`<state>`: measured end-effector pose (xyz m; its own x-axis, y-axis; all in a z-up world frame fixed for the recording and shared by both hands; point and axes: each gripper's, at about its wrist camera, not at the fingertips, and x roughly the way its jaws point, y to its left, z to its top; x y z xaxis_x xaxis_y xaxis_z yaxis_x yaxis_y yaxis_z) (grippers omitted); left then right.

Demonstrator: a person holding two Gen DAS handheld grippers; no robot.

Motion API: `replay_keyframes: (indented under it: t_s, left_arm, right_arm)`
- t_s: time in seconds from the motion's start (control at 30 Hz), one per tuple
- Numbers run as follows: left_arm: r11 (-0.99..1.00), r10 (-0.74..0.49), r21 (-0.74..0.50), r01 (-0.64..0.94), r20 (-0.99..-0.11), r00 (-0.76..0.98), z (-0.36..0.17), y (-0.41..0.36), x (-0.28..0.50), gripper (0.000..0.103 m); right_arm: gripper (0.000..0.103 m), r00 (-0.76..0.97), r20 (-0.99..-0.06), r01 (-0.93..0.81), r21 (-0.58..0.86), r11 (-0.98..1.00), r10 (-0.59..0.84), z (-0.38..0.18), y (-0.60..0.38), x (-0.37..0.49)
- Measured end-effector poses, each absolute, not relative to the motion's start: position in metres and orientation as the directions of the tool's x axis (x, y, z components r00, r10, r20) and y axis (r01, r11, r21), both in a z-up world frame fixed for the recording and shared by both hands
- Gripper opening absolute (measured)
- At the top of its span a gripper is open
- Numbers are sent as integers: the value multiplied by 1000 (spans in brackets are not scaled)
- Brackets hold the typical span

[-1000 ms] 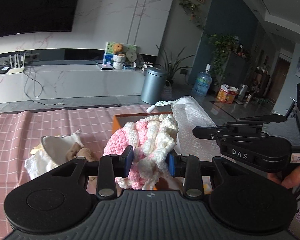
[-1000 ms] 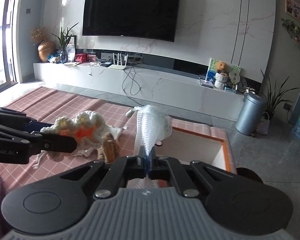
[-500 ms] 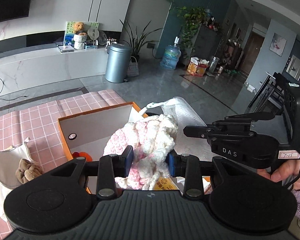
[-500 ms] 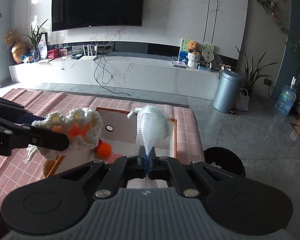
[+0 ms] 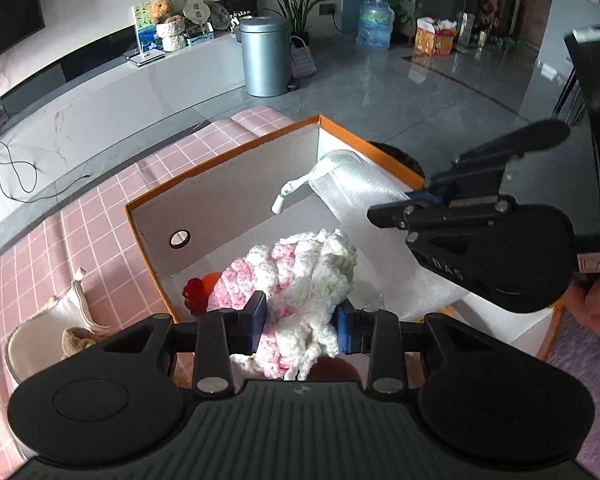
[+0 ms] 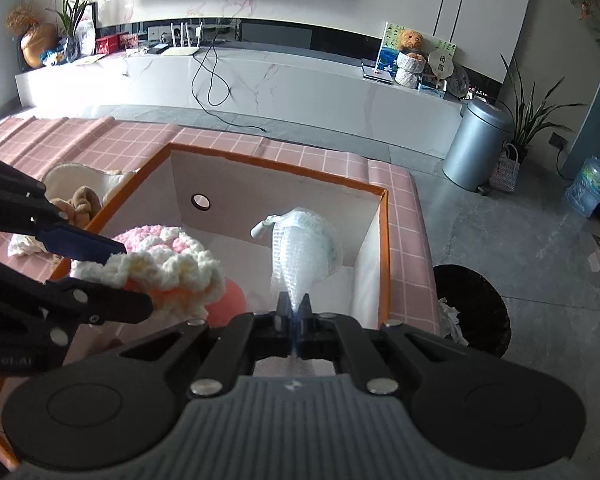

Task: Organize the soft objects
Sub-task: 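Carry both items over the orange box and open both tools to drop them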

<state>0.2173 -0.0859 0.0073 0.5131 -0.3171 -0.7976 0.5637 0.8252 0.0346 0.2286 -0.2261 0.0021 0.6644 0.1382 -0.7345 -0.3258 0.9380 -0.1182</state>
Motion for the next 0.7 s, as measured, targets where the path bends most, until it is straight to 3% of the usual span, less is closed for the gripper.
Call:
replay_keyframes:
  t_s: [0.43,0.7]
  left_arm:
    - [704,-229,173,689,-863,450,-29,-101,219,40]
    - [710,-218,166,684,-872,438,-32,-101,227,45]
  right_arm:
    - [1,588,-803,-397,-179,900,100,-38,-203,257]
    - [13,581,-808,-408,-189,894,95,-41,-201,254]
